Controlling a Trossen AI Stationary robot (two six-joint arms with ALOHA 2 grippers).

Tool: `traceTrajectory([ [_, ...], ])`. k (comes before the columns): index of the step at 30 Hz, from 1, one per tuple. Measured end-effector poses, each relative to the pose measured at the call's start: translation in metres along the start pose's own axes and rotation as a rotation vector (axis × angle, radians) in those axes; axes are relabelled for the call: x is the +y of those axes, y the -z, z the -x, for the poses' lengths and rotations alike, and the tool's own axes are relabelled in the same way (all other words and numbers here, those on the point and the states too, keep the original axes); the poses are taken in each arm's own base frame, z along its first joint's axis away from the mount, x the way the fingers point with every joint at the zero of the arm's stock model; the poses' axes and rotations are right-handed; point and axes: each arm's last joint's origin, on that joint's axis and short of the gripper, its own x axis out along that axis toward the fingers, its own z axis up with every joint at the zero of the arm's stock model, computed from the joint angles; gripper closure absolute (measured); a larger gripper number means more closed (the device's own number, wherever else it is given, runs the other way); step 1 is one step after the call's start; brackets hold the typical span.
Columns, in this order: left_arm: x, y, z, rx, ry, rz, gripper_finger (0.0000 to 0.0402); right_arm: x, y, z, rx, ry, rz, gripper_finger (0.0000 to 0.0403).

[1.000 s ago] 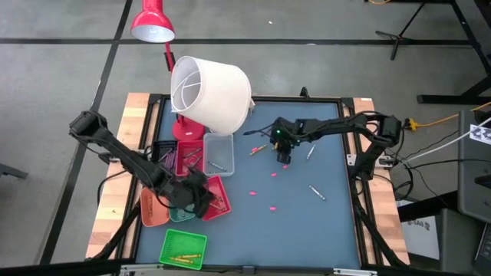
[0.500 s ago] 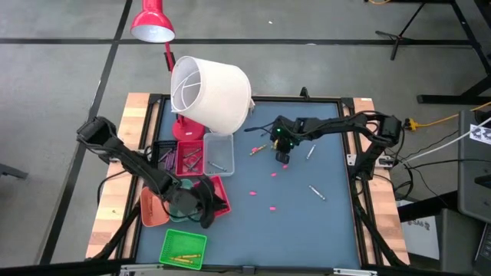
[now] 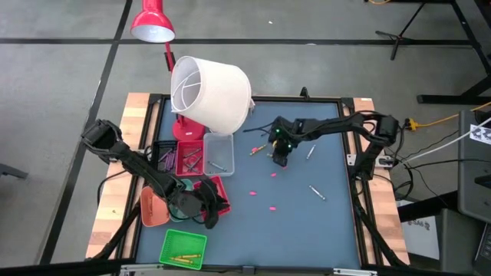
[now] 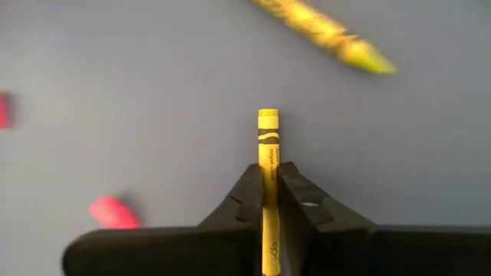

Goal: Sort crayons
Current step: Put the yellow crayon into the green bin

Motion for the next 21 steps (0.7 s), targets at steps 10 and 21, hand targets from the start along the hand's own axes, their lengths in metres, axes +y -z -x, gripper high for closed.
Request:
traceTrajectory([
  [10, 0.000, -0.001, 0.000, -0.025, -0.011, 0.004, 0.0322, 0.013, -0.004, -0.001, -0.023, -0.363, -0.010, 0.0379],
  [21, 0.000, -0.006, 0.000, -0.107, -0.051, 0.021, 0.0322, 0.061, -0.012, -0.010, -0.087, -0.485, 0.094, 0.0378],
])
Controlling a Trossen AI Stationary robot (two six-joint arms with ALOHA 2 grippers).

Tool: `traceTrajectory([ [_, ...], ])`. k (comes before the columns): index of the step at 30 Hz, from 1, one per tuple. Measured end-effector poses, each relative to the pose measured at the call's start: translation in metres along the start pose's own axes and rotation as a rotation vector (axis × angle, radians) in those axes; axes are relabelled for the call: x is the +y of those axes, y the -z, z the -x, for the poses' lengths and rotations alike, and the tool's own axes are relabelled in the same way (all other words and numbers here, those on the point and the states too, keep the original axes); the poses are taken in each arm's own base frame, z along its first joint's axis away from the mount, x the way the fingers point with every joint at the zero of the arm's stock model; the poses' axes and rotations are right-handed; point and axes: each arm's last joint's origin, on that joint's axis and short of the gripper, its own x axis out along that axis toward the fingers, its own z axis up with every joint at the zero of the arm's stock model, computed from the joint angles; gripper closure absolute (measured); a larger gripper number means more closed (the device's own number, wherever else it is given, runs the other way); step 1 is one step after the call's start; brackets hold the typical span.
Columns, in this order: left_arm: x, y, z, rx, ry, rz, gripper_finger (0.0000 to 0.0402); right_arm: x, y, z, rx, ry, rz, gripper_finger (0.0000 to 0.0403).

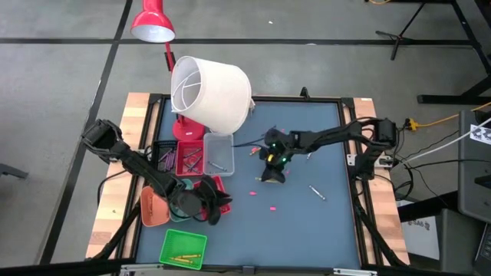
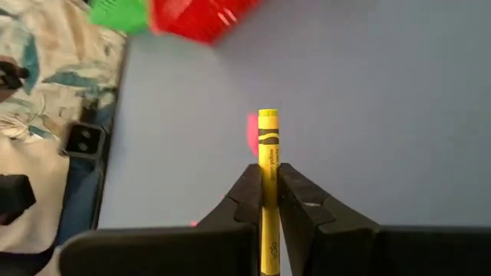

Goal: Sort crayons
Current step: Put the yellow crayon into the green bin

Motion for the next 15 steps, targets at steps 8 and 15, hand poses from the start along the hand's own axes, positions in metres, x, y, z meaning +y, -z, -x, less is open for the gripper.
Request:
traceTrajectory([
  [8, 0.000, -0.005, -0.002, -0.029, 0.012, 0.028, 0.0322, 0.039, -0.023, -0.021, -0.242, -0.018, 0.195, 0.0378],
  [15, 0.001, -0.007, -0.002, -0.088, -0.036, 0.032, 0.0322, 0.066, -0.024, -0.036, -0.374, 0.093, 0.280, 0.0378],
])
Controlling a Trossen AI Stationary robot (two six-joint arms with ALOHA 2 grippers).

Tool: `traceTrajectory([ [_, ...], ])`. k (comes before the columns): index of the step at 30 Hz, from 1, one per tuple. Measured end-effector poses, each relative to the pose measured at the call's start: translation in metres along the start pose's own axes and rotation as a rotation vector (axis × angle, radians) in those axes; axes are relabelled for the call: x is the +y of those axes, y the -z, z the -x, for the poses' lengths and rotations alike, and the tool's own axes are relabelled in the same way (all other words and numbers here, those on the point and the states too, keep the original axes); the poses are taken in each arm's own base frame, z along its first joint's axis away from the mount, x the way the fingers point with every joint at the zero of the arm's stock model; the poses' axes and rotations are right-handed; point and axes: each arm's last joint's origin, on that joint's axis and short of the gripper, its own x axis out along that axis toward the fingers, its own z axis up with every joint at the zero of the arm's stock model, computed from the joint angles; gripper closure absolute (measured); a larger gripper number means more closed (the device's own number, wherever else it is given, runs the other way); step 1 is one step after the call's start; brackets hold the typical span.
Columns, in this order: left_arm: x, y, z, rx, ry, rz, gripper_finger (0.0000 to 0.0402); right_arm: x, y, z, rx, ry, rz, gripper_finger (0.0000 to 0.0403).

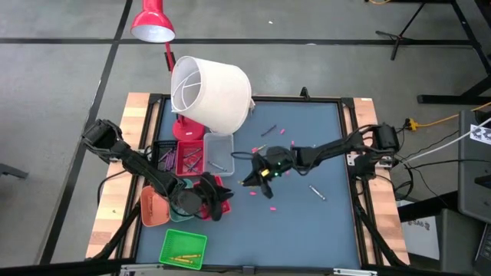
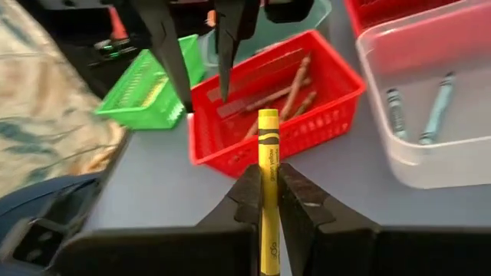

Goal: Sort crayons
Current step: Put the yellow crayon into the green bin

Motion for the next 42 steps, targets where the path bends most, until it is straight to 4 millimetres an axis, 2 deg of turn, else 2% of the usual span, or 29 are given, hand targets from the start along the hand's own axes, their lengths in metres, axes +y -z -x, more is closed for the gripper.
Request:
traceTrajectory([
  [7, 0.002, -0.007, -0.004, -0.062, -0.026, 0.032, 0.0322, 0.017, 0.001, -0.007, -0.073, 0.128, 0.039, 0.0378],
  [13, 0.008, -0.014, -0.010, -0.082, -0.052, 0.049, 0.0322, 0.026, -0.002, -0.009, -0.135, 0.121, 0.061, 0.0378],
  [25, 0.005, -0.022, -0.012, -0.129, -0.017, -0.016, 0.0322, 0.026, -0.005, -0.008, -0.157, 0.130, 0.064, 0.0378],
  [38, 0.009, -0.029, -0.017, -0.138, -0.013, 0.007, 0.0322, 0.026, -0.005, -0.008, -0.157, 0.128, 0.064, 0.0378],
  [42, 0.009, -0.029, -0.017, -0.133, -0.008, 0.006, 0.0335, 0.026, -0.005, -0.008, -0.156, 0.127, 0.064, 0.0378],
])
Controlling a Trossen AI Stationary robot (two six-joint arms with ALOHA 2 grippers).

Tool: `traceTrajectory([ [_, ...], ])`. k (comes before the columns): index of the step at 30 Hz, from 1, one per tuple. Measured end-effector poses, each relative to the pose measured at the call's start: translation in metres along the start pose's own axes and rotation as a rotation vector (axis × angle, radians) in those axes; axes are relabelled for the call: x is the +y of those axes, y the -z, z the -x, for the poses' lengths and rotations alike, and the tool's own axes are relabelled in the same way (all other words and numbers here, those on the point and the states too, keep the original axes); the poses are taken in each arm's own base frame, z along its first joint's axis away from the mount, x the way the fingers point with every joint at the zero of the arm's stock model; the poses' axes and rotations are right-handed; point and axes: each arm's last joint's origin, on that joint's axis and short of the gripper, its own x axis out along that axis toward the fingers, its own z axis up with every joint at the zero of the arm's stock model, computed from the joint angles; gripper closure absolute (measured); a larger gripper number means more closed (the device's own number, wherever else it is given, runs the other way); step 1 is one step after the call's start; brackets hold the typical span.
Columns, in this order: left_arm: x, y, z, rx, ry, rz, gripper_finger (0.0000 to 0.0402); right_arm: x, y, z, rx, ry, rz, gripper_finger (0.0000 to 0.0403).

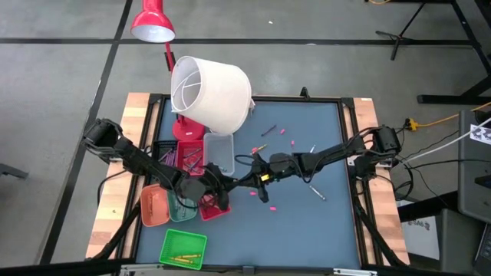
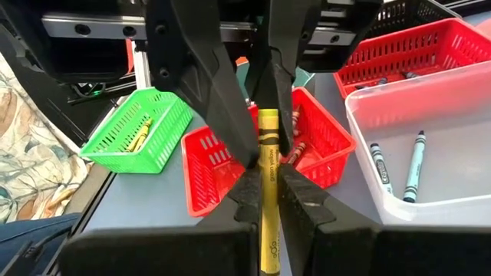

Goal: Sort crayons
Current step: Put the yellow crayon into the green bin

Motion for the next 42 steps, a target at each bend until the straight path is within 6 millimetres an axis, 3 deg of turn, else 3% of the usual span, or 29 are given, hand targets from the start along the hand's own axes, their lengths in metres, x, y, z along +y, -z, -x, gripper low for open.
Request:
traceTrajectory([
  [8, 0.000, 0.000, 0.000, 0.001, -0.002, -0.001, 0.0391, 0.000, 0.000, 0.000, 0.003, -0.001, 0.002, 0.0370],
  [19, -0.001, 0.002, 0.000, 0.049, 0.047, -0.003, 0.0387, -0.001, 0.003, 0.000, 0.028, 0.004, -0.004, 0.0274],
  [32, -0.019, 0.018, 0.014, 0.381, 0.383, 0.067, 0.0388, 0.006, 0.015, 0.003, 0.227, -0.334, -0.042, 0.0265],
  [36, -0.026, 0.024, 0.022, 0.449, 0.447, 0.070, 0.0387, 0.006, 0.019, 0.003, 0.269, -0.315, -0.056, 0.0265],
  [42, -0.037, 0.039, 0.042, 0.728, 0.612, 0.153, 0.0387, 0.003, 0.025, 0.005, 0.326, -0.272, -0.074, 0.0265],
])
